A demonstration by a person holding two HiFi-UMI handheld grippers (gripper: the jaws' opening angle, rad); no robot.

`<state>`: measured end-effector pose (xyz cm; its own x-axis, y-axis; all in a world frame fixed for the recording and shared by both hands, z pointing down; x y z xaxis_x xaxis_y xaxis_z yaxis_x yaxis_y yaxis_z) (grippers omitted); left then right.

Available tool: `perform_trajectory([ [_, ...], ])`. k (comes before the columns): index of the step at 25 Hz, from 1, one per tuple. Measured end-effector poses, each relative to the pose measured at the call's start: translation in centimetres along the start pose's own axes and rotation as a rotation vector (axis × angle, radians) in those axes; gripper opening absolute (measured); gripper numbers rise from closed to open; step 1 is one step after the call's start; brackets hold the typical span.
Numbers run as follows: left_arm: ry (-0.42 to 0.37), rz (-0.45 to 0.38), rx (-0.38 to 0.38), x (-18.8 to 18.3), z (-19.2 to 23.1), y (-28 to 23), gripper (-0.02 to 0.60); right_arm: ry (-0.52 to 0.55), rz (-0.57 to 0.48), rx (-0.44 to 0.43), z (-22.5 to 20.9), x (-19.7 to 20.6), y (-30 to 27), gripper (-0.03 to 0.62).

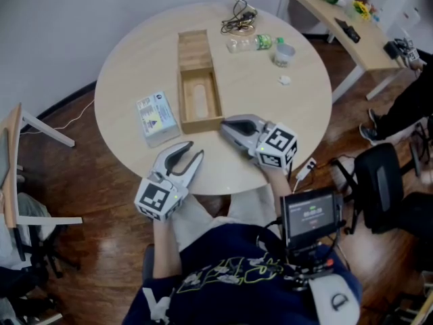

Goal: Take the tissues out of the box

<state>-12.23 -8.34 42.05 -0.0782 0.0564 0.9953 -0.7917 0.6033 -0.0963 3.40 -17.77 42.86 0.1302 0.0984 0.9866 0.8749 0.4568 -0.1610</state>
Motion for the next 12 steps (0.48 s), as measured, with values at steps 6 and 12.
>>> perform_trajectory([
  [6,-0.001,0.017,0.046,0.1,0.1,-0.4,0.048,-0.003,0.002,0.000,0.1,0.0,0.0,-0.005],
  [12,0.057,0.023,0.008,0.2,1.4,-0.2,0.001,0.000,0.005,-0.001,0.1,-0.1,0.1,-0.005],
])
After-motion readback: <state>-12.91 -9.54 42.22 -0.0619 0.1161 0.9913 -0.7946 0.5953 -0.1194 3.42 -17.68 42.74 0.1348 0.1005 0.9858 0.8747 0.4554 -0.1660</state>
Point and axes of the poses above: the fingertips, and each gripper's own axes: y backward along the fingers, z to its left, x out of its underside, the point moved 6 cm from there along y, backward along the fingers, and after that the axes turned 8 degrees about x, right-handed, at the moved point
